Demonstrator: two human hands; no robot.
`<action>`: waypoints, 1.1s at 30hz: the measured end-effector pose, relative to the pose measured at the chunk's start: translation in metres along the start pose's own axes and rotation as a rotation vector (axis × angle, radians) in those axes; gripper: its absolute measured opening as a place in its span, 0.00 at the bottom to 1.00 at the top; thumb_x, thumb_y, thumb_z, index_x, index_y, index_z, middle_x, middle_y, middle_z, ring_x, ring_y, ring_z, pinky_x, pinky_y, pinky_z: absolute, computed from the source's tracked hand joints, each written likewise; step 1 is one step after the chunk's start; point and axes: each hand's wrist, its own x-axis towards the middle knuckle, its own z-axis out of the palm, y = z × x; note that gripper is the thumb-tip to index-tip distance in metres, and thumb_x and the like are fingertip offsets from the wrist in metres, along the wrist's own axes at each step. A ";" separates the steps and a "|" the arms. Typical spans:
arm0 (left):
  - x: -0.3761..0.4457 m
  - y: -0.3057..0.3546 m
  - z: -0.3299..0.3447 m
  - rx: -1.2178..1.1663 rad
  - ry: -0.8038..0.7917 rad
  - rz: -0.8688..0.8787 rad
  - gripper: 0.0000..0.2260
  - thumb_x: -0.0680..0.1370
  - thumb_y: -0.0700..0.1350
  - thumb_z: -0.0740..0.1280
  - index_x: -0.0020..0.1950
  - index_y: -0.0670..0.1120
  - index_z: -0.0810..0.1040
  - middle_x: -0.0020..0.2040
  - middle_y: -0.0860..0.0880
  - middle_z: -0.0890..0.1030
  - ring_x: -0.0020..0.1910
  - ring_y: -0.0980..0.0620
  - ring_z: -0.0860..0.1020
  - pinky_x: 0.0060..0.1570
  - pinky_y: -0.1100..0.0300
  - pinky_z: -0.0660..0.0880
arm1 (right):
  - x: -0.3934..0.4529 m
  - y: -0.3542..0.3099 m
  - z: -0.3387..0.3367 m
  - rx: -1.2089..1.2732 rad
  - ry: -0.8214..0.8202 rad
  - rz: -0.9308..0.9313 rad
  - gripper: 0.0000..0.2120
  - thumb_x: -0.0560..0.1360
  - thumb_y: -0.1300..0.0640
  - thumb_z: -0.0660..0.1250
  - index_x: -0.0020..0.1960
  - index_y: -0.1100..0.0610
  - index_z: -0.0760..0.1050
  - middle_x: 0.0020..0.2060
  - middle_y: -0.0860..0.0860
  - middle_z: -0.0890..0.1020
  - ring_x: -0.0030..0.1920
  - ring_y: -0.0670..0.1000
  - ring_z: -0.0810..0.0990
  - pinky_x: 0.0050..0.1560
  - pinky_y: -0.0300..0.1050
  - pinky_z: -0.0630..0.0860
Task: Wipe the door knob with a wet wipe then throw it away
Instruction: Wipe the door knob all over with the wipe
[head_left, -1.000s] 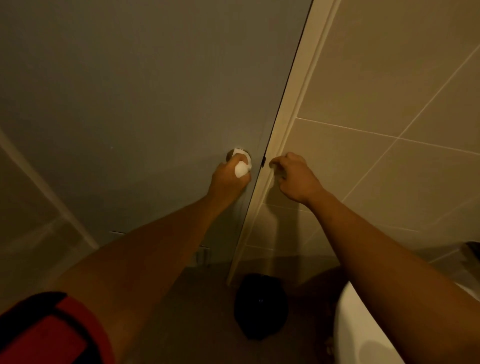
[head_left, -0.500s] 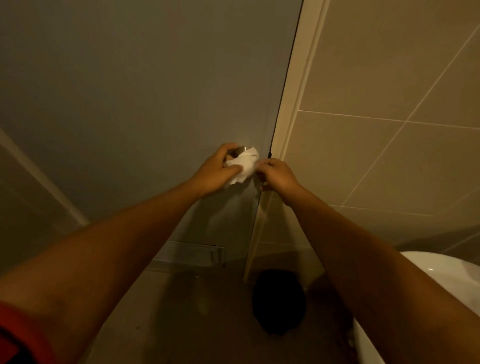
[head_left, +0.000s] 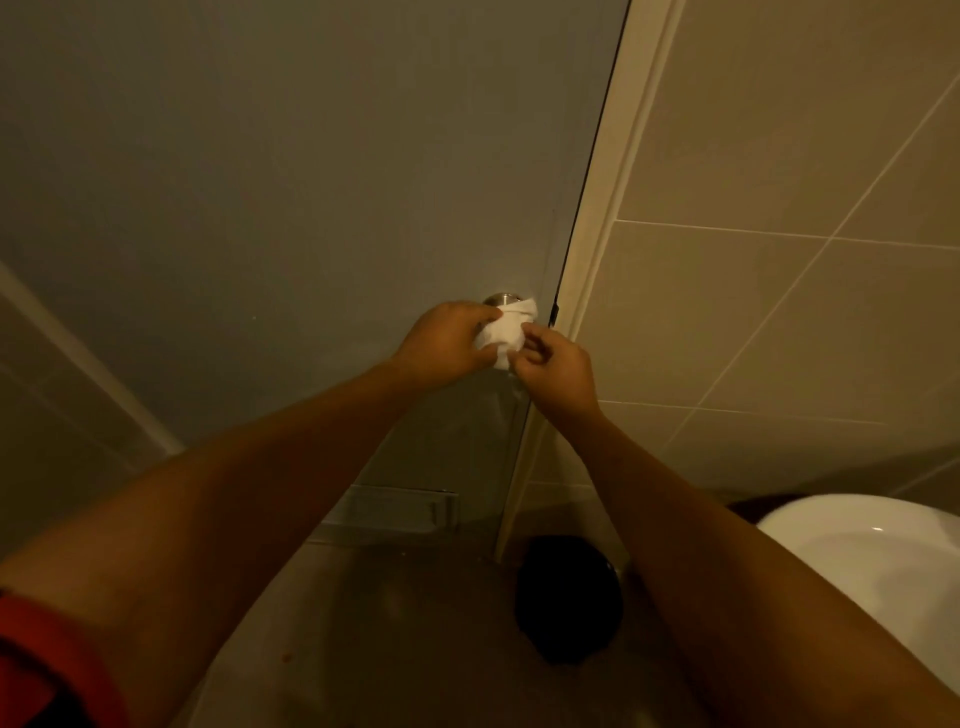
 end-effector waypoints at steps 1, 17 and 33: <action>0.003 0.001 -0.002 0.085 -0.005 0.027 0.26 0.72 0.54 0.71 0.67 0.46 0.75 0.61 0.45 0.80 0.56 0.46 0.79 0.55 0.54 0.76 | 0.000 0.002 0.002 -0.006 0.000 -0.008 0.18 0.74 0.60 0.68 0.64 0.57 0.76 0.54 0.54 0.84 0.52 0.52 0.83 0.57 0.52 0.81; -0.011 -0.002 0.018 -0.352 0.125 -0.158 0.22 0.71 0.42 0.74 0.64 0.40 0.78 0.57 0.41 0.83 0.53 0.45 0.82 0.56 0.55 0.79 | 0.010 -0.013 -0.008 -0.317 -0.051 -0.158 0.21 0.73 0.55 0.72 0.64 0.60 0.77 0.55 0.57 0.83 0.52 0.53 0.83 0.56 0.47 0.80; -0.023 0.015 0.008 -0.287 0.165 -0.323 0.10 0.73 0.41 0.73 0.53 0.42 0.84 0.47 0.44 0.85 0.41 0.52 0.80 0.43 0.65 0.73 | 0.005 -0.006 -0.026 -0.391 -0.050 -0.110 0.09 0.76 0.60 0.68 0.54 0.60 0.83 0.45 0.55 0.85 0.41 0.50 0.81 0.47 0.43 0.79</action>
